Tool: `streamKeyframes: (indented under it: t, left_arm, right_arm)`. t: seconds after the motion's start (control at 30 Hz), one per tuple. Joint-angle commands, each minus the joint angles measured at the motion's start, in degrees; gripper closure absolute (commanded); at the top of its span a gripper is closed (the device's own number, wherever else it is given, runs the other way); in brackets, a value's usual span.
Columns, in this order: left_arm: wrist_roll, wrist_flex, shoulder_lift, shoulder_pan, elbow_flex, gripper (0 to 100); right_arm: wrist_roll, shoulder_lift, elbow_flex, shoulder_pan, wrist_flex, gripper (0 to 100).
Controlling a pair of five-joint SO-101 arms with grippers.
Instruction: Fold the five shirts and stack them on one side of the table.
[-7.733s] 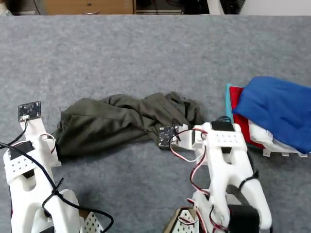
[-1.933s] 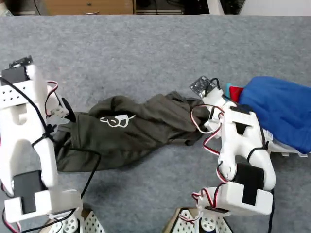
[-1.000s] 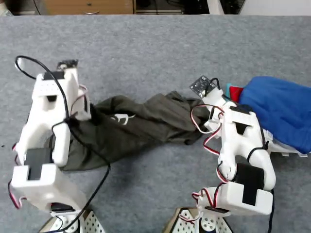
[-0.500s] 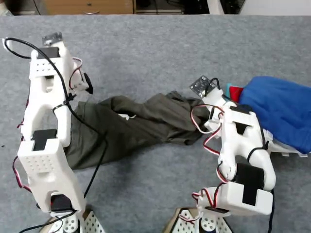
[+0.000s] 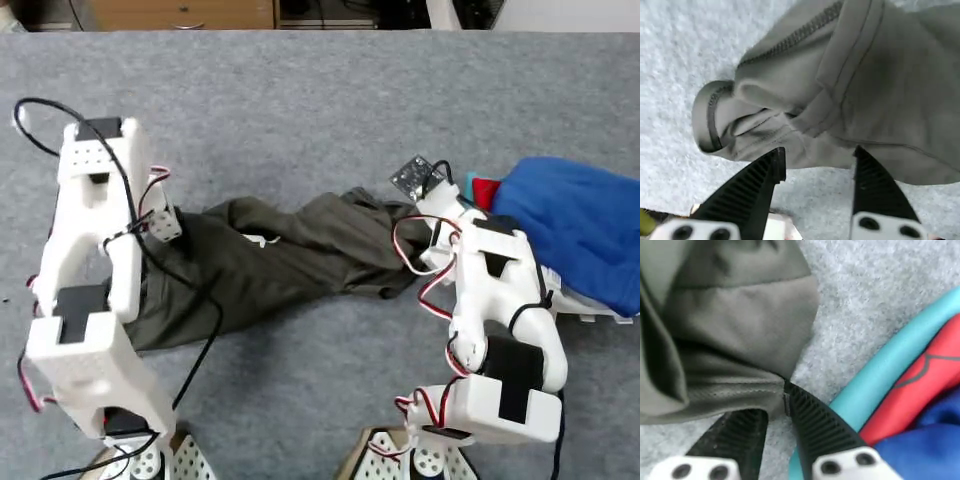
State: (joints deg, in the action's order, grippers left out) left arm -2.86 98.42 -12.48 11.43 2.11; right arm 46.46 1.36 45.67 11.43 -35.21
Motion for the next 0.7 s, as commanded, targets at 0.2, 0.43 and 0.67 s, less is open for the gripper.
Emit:
streamKeyframes:
  t: [0.2,0.43,0.67]
  left_arm:
    - [-7.3,-7.7,5.2,1.5,-4.9,87]
    - [-15.1,-8.7,5.8,0.4,-5.0,82]
    - [-15.4,-5.7,5.8,-1.8,-0.7,82]
  right_arm:
    - [-0.7,-0.2,-2.7,1.2,-0.5,99.4]
    - [-0.7,-0.2,-2.7,1.2,-0.5,99.4]
    - [-0.7,-0.2,-2.7,1.2,-0.6,99.4]
